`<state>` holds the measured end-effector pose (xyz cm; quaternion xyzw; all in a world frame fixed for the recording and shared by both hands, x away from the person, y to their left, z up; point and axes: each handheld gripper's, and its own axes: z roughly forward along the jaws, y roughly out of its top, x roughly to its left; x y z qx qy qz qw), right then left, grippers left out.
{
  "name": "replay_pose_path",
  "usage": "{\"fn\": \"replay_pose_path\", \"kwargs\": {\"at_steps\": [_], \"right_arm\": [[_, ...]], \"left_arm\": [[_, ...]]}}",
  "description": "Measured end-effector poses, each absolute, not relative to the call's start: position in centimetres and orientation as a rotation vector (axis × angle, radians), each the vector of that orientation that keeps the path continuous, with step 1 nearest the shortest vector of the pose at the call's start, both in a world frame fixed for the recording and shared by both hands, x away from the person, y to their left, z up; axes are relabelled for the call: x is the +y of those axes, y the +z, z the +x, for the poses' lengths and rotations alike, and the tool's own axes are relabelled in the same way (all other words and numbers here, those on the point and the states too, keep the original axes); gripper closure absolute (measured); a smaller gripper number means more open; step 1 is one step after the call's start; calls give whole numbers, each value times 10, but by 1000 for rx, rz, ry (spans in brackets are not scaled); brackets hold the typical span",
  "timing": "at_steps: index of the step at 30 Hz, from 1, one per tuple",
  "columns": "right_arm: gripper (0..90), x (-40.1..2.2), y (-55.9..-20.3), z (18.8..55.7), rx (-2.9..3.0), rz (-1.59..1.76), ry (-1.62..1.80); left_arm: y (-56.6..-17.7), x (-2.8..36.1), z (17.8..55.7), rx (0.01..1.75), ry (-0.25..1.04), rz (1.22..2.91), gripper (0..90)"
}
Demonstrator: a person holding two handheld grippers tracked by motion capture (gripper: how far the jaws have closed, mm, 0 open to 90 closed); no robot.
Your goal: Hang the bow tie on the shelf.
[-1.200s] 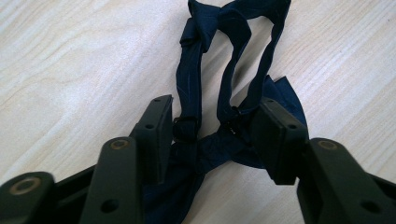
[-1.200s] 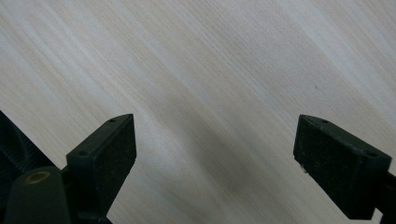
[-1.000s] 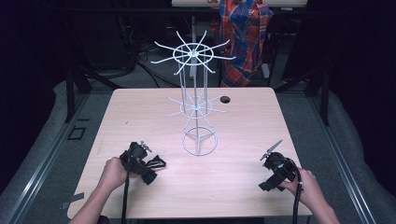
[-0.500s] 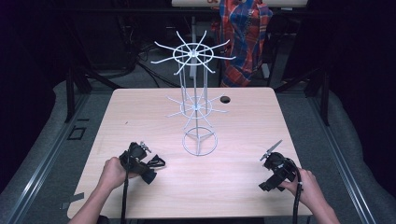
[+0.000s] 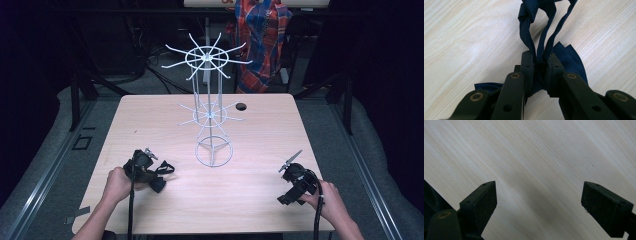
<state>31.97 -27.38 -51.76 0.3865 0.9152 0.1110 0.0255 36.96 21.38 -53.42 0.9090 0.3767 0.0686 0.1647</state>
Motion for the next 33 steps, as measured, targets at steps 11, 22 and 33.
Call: {"fn": "replay_pose_path", "kwargs": {"at_steps": [11,22,33], "right_arm": [[130,-274,-518,320,2830,1195,342],[130,-274,-518,320,2827,1196,333],[130,-274,-519,320,2826,1202,330]], "left_arm": [[-528,219,370,1090,227,2531,787],[-522,222,369,1099,268,2489,787],[-516,227,368,1108,293,2457,787]]}}
